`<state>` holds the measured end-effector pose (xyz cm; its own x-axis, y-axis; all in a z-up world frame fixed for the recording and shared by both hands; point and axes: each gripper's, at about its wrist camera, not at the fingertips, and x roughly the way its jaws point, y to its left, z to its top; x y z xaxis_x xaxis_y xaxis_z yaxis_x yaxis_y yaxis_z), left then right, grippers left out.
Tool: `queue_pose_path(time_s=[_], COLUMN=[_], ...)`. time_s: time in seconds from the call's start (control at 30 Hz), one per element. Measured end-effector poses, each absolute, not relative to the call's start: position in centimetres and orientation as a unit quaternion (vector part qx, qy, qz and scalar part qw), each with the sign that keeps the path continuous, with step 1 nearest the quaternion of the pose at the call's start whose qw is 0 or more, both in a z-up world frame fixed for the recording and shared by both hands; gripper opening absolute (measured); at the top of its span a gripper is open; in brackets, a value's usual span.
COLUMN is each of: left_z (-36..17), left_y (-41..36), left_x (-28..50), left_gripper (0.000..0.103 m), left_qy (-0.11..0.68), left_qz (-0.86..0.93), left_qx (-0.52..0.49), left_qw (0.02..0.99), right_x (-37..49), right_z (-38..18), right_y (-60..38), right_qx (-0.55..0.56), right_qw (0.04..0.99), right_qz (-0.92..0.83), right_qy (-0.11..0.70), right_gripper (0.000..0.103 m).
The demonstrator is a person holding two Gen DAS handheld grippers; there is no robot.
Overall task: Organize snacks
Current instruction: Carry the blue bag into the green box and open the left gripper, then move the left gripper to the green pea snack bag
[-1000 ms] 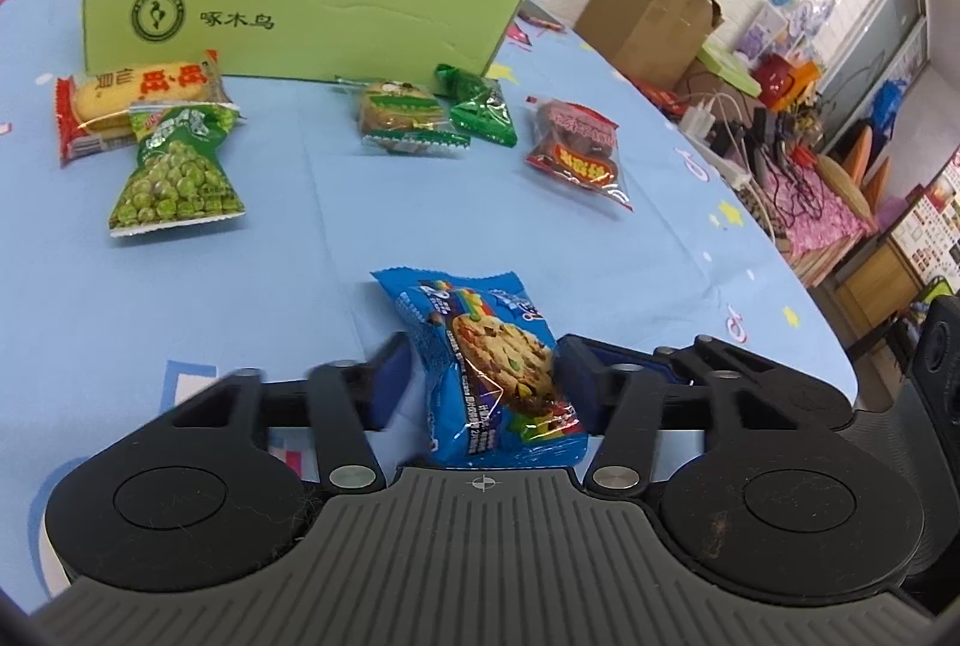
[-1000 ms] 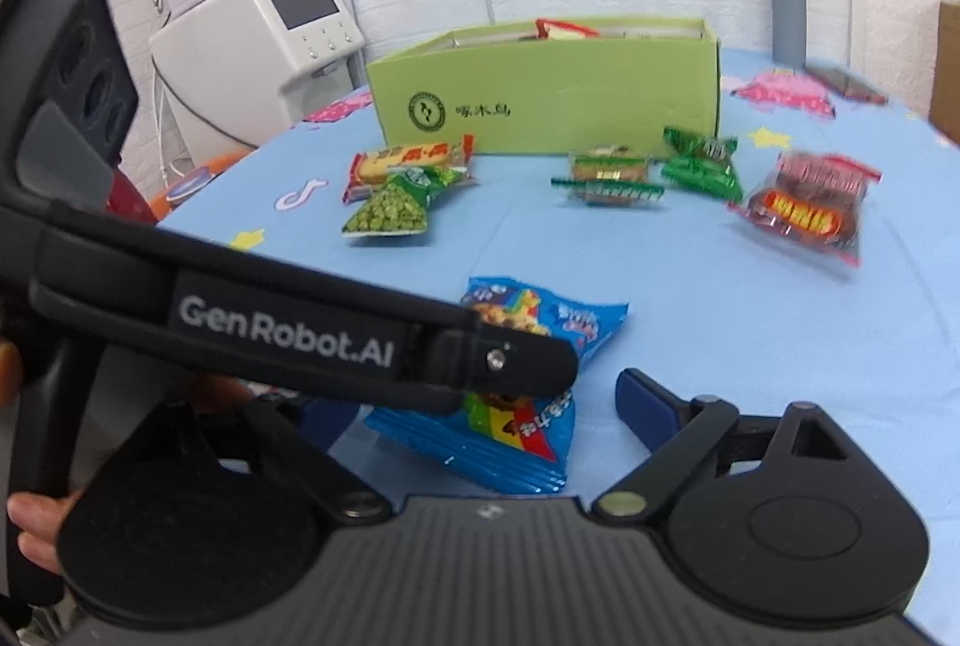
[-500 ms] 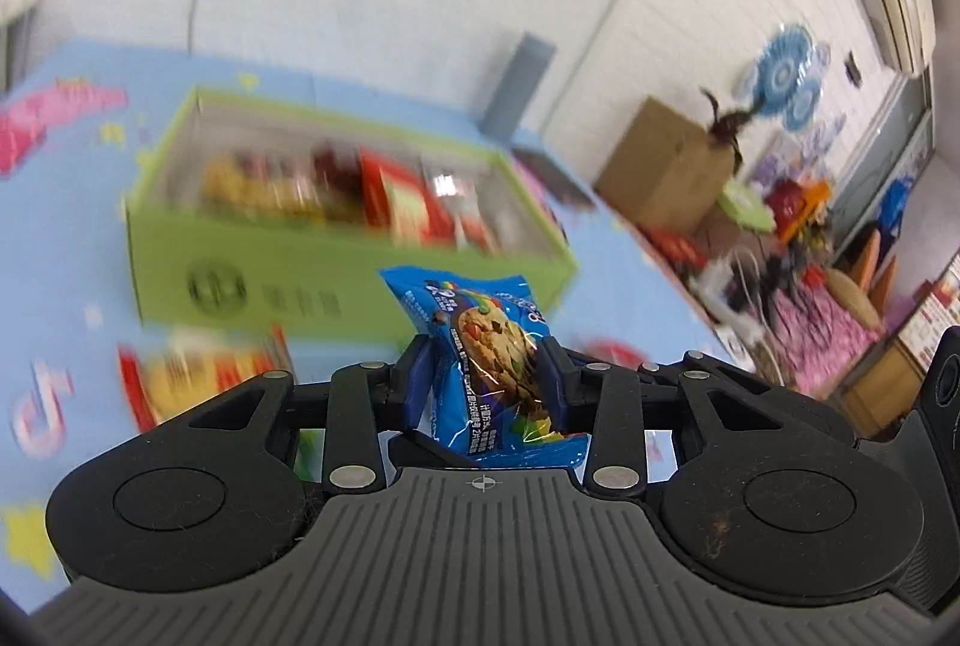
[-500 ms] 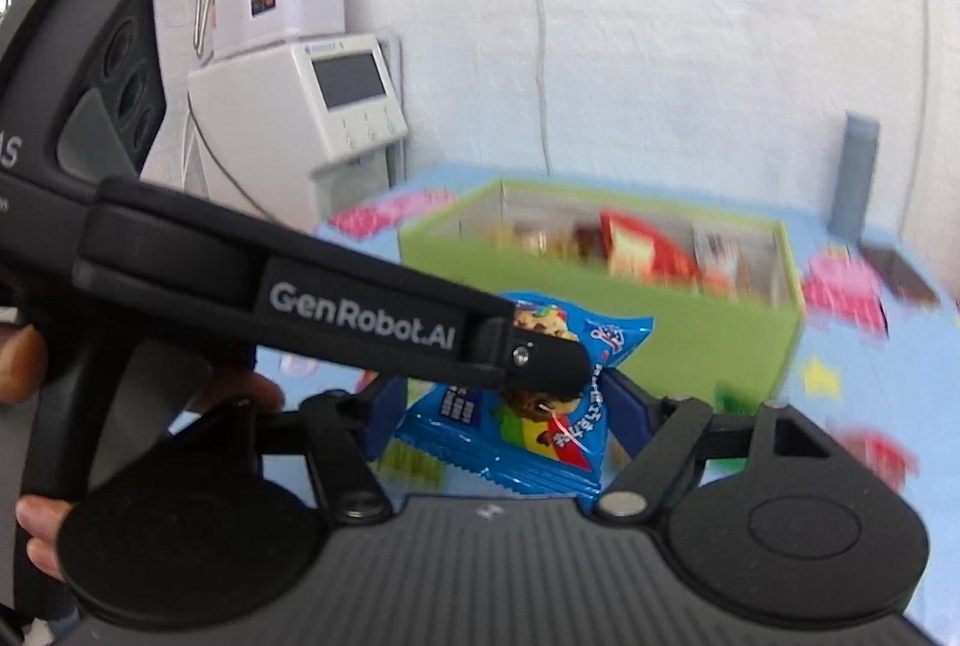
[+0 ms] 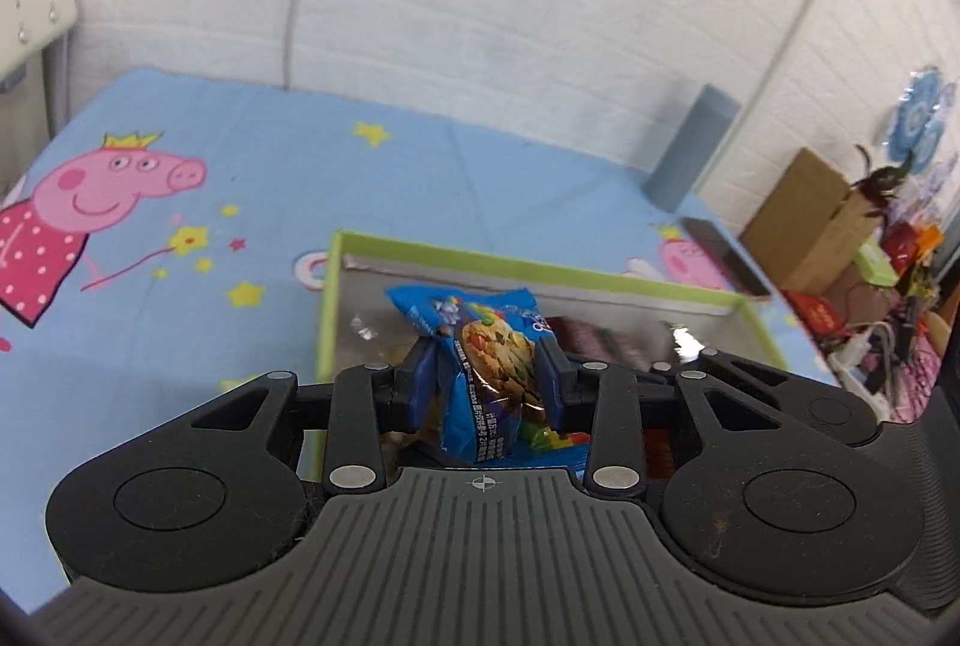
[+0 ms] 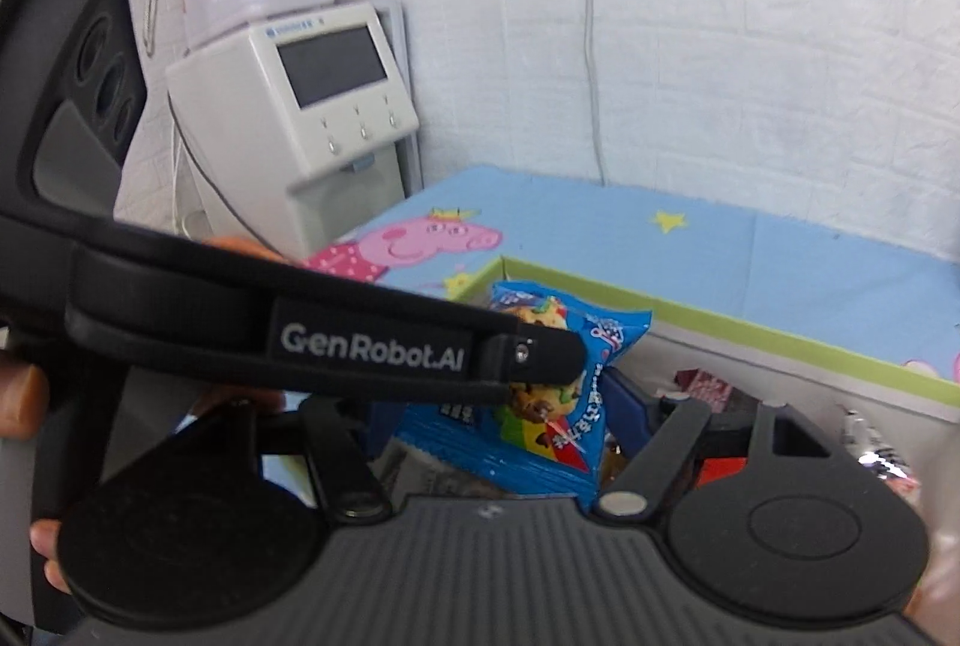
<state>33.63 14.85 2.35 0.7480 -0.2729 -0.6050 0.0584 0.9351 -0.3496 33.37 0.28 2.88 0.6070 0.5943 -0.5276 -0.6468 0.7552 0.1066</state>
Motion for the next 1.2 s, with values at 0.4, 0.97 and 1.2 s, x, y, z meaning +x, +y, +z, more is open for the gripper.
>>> queue_pose_path(time_s=[0.4, 0.97, 1.2], left_z=[5.6, -2.8, -2.9], left_y=[14.8, 11.7, 11.0], left_x=[23.0, 15.3, 13.6], left_gripper=[0.059, 0.038, 0.021], left_qy=[0.264, 0.424, 0.425], left_qz=[-0.128, -0.155, -0.165], left_qx=[-0.140, -0.123, -0.140], left_qw=[0.946, 0.884, 0.879], right_x=[24.1, 15.5, 14.5], right_z=[5.6, -3.0, -3.2], right_y=[-3.5, -2.2, -2.3], right_qx=[-0.062, -0.059, -0.059], right_qw=[0.919, 0.870, 0.860], right_qz=[0.335, 0.359, 0.376], right_qy=[0.200, 0.332, 0.339], right_gripper=[0.092, 0.092, 0.092])
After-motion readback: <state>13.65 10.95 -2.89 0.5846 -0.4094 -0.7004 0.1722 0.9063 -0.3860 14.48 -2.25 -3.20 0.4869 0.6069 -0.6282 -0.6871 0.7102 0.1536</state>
